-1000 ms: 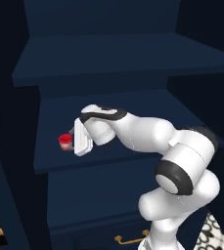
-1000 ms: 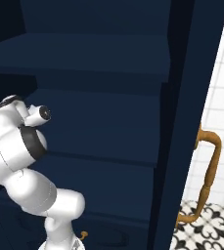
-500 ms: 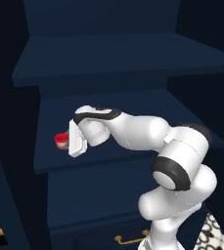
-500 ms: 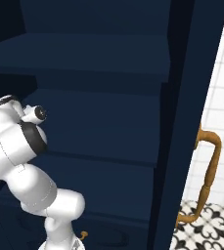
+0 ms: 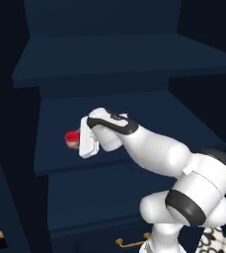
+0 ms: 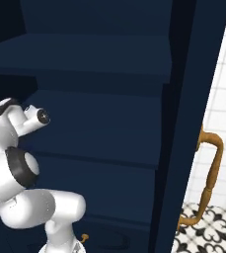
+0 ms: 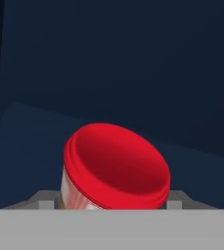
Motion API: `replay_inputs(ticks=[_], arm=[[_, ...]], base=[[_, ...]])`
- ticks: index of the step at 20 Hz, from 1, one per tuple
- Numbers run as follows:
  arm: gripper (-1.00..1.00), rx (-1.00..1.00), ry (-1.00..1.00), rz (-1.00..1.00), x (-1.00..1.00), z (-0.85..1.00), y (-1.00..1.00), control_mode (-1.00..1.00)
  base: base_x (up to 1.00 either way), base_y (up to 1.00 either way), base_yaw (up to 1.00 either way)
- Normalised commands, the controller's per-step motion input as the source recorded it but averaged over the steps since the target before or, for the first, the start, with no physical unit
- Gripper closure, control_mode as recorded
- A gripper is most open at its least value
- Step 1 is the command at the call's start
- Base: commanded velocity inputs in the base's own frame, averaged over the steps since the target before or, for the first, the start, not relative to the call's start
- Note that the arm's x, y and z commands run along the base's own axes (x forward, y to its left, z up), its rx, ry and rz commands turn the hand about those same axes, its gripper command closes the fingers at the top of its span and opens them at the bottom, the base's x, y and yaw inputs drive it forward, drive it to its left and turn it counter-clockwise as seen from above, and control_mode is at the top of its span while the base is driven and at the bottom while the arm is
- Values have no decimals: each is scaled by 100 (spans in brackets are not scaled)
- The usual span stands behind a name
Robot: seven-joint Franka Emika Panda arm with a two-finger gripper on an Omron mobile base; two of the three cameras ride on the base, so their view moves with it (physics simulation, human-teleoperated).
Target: From the different types of pastries on the counter, select a croissant and place it on the cutting board. Then retrieve a jar of jam from the cabinet and place it alongside the croissant on the cutting board.
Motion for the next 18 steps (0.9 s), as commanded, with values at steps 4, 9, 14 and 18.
replay_inputs(ticks=[4, 9, 14, 18], arm=[[100, 0, 8, -11, -7, 100, -65, -100], [100, 1, 0, -5, -57, 33, -56, -100], [100, 3, 0, -8, -90, 4, -33, -100], [100, 1, 1, -12, -89, 36, -21, -100]], base=[[0, 0, 0], [0, 0, 0], [0, 0, 0], [0, 0, 0]])
